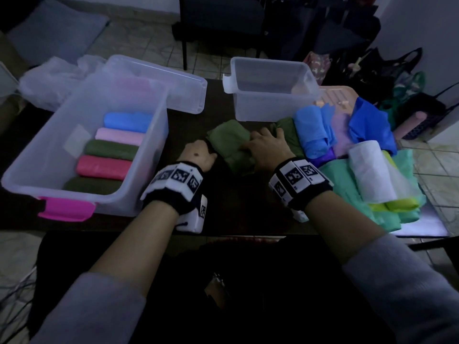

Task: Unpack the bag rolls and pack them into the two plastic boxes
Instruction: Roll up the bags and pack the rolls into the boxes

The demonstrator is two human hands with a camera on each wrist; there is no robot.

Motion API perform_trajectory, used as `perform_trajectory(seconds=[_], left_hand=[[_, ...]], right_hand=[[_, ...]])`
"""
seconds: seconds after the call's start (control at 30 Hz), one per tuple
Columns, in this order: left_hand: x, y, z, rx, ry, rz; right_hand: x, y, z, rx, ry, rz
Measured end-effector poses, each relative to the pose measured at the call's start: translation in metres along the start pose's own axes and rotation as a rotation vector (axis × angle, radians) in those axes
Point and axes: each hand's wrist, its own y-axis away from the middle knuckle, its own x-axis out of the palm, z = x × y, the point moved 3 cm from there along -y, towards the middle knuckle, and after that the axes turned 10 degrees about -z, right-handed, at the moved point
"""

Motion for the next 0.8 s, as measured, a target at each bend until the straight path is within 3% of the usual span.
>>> perform_trajectory(seconds=[0.1, 0.43, 0.57, 0.8], left_hand=[[-0.004, -0.014, -0.011, -0.085, 0.019, -0.045], [0.013, -0.039, -0.027, 0.013, 0.022, 0.009], [0.008, -0.048, -0.025, -0.026, 0.196, 0.075], [-0.006, -0.057, -0.015, -0.098, 0.372, 0.003]], right_hand=[[-0.001, 0.004, 0.004, -0.029, -0.016, 0.040], [-0.003, 0.022, 0.025, -0.073, -0.306, 0.056], [0.003, 0.022, 0.026, -0.081, -0.310, 0.048], [0.003, 0.020, 0.026, -0.093, -0.296, 0.051]])
